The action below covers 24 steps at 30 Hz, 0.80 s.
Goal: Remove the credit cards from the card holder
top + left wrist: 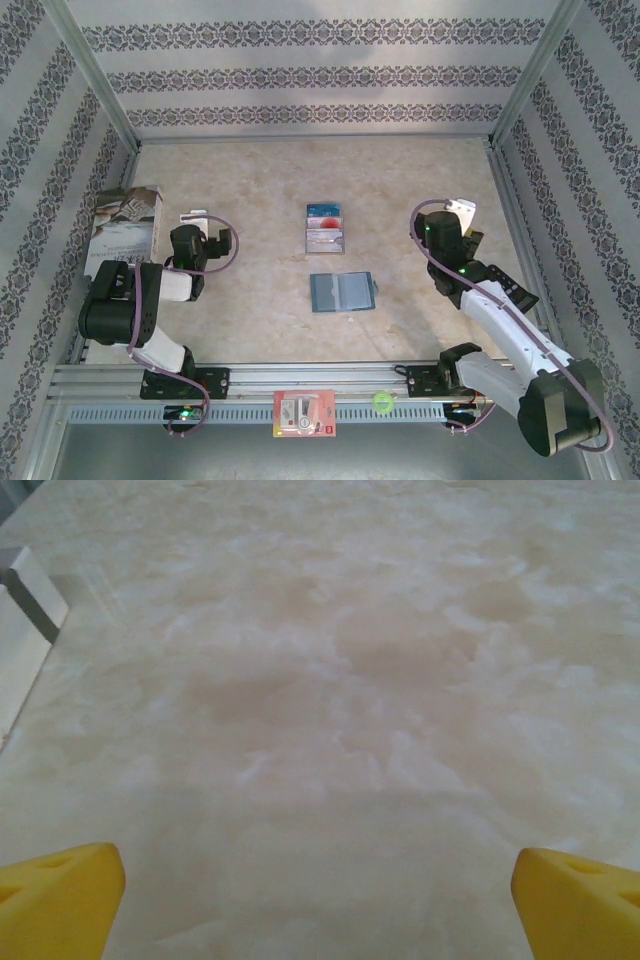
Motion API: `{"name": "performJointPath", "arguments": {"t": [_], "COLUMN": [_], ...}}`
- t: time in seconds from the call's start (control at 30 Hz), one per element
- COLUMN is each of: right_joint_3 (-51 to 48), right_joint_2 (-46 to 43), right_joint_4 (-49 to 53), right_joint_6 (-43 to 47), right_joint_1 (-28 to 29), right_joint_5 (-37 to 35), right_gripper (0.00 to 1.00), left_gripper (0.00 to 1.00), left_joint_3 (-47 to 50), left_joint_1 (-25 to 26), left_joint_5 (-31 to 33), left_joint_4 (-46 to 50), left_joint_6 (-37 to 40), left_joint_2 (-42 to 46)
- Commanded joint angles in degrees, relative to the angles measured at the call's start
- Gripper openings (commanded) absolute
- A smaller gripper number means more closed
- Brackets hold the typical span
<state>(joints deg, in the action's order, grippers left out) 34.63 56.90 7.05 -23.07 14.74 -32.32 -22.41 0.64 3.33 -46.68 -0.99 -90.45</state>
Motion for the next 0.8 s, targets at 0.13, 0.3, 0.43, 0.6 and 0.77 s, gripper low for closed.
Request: {"name": "performJointPath", "arguments": {"t": [0.13, 0.3, 0.43, 0.6, 0.77], "right_joint_3": [-7.1, -9.86, -8.34, -10.66, -9.26], "right_joint_2": [2.04, 13.9, 20.5, 27.01, 27.78], "right_joint_4": [-16.45, -33.37, -39.14, -53.59, -51.46], "right_joint_6": [8.4, 15.6, 17.79, 18.7, 20.08], "right_joint_1": [-8.32, -10.42, -11.34, -11.77, -11.21], "right_joint_5": [2.11, 5.53, 9.84, 14.85, 17.73], "right_gripper": [0.98, 0.98, 0.98, 0.98, 0.98], "left_gripper": [1.0, 1.0, 1.0, 1.0, 1.0], "left_joint_3": [1.84, 1.78, 1.31, 1.16, 1.09], "left_joint_1": [0.14, 0.15, 0.15, 0.15, 0.15], "left_joint_5": [4.93, 3.22, 3.18, 2.82, 2.82], "left_joint_4": [-11.34, -11.04, -10.15, -9.53, -9.65], "left_joint_6": [-0.83, -0.26, -0.15, -0.06, -0.06], "left_joint_2": [-0.96, -1.0, -1.0, -0.94, -0.9]}}
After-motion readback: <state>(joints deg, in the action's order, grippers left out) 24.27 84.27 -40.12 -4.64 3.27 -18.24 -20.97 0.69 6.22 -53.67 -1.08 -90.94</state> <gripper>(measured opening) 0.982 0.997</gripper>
